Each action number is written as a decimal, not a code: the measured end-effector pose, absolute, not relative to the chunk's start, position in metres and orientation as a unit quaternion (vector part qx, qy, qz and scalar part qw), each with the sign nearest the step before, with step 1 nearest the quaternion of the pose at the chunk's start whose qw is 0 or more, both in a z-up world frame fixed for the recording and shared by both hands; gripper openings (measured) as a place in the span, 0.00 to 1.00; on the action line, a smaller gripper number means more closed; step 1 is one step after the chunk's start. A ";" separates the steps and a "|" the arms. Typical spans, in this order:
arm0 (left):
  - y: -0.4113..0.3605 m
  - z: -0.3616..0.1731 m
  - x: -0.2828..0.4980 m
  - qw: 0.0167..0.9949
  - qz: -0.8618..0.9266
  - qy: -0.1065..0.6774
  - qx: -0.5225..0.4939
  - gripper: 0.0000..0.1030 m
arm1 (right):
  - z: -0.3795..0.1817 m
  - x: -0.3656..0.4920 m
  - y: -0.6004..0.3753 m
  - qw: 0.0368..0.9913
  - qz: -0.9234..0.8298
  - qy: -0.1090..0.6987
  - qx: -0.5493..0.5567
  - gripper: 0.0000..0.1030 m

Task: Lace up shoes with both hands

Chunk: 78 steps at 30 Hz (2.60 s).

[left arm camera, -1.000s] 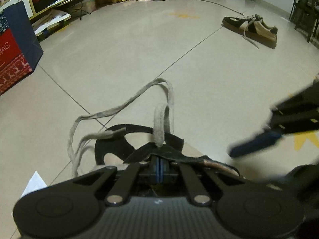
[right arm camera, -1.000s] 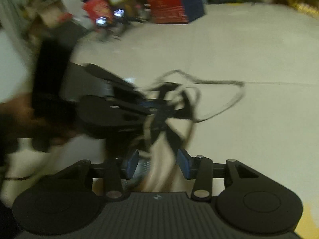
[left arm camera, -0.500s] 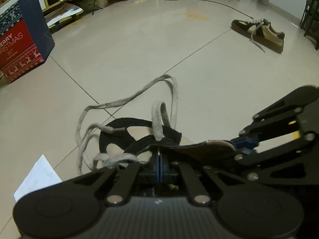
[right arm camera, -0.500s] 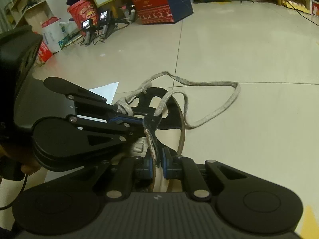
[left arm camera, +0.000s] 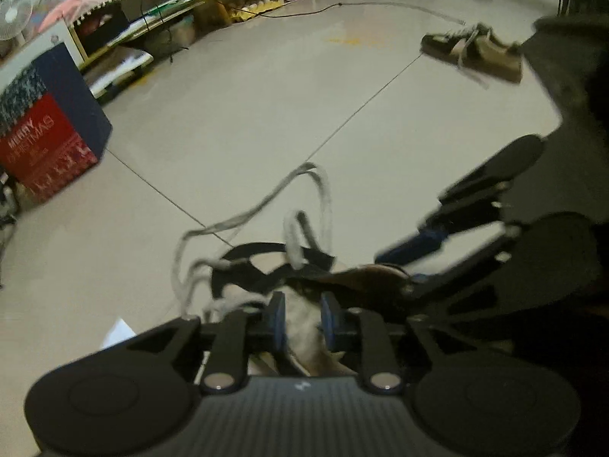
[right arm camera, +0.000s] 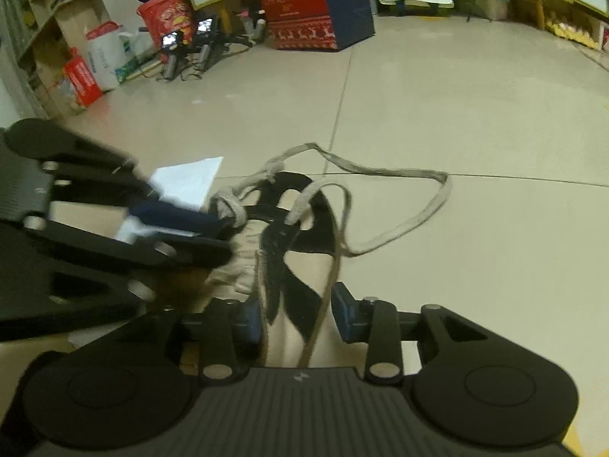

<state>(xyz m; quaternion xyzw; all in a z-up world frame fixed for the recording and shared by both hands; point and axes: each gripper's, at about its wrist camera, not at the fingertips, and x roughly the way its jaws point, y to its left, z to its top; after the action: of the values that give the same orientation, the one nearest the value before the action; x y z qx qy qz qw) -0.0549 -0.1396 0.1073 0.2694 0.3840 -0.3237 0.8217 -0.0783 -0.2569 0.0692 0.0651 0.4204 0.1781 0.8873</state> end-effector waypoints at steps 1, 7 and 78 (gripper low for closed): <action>-0.140 0.106 -0.052 0.818 -0.326 0.387 0.272 0.22 | 0.069 -0.080 -0.256 0.888 0.188 0.414 0.067 0.13; -0.144 0.091 -0.042 0.803 -0.354 0.397 0.267 0.19 | 0.058 -0.080 -0.286 0.875 0.186 0.409 0.180 0.09; -0.073 0.122 -0.081 0.842 -0.323 0.416 0.118 0.46 | 0.074 -0.103 -0.196 0.851 0.333 0.249 -0.322 0.30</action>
<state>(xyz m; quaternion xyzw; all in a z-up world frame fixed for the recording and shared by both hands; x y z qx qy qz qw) -0.0812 -0.0732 0.1222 0.1181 0.4159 -0.3230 0.8419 -0.1035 -0.1961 0.0739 -0.3218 0.2487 0.3328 0.8508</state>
